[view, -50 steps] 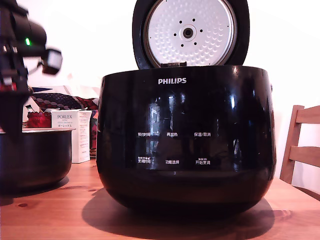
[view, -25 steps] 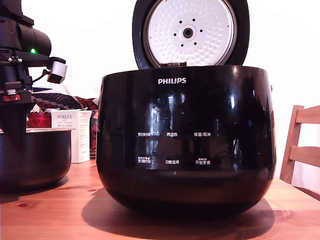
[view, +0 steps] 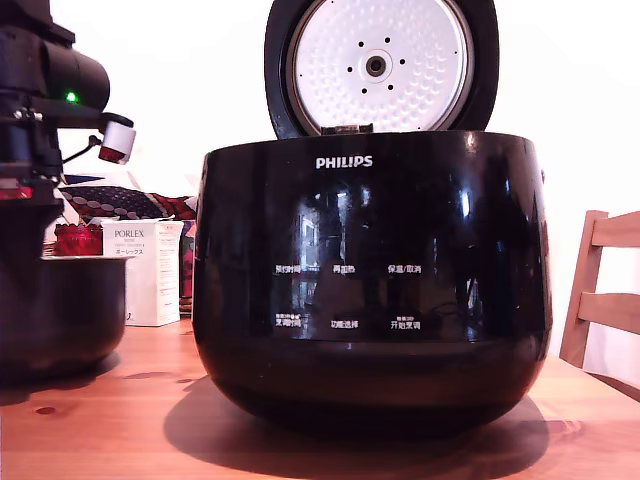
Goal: Pick up the metallic pot next to the rice cooker
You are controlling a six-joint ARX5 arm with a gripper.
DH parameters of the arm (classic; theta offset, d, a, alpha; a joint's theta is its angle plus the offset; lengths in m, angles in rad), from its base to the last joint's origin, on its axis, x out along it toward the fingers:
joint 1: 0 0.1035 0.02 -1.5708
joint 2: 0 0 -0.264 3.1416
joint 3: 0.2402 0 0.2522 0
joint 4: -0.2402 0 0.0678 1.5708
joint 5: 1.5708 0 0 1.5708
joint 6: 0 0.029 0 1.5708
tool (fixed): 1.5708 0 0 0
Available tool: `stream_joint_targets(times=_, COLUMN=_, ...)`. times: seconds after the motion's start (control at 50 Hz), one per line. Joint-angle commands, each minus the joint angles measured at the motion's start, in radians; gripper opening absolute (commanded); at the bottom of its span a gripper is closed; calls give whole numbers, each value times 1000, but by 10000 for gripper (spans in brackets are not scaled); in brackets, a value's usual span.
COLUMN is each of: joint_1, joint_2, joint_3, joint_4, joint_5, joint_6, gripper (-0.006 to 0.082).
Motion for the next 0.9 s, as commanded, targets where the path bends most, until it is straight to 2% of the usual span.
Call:
stream_joint_targets(times=0.0, joint_1=-10, joint_2=-33, joint_3=-21, joint_4=-21, joint_5=4, joint_6=-5, gripper=-21)
stream_joint_targets(times=0.22, joint_1=-37, joint_2=-130, joint_3=-20, joint_4=-57, joint_5=-19, joint_6=-5, gripper=-21)
stream_joint_targets(times=0.32, joint_1=-56, joint_2=-167, joint_3=-20, joint_4=-80, joint_5=-71, joint_6=-6, gripper=-21)
stream_joint_targets(times=0.64, joint_1=-184, joint_2=-313, joint_3=-19, joint_4=-143, joint_5=-172, joint_6=-10, gripper=-21)
stream_joint_targets(times=0.88, joint_1=-262, joint_2=-399, joint_3=27, joint_4=-265, joint_5=-175, joint_6=-85, gripper=-21)
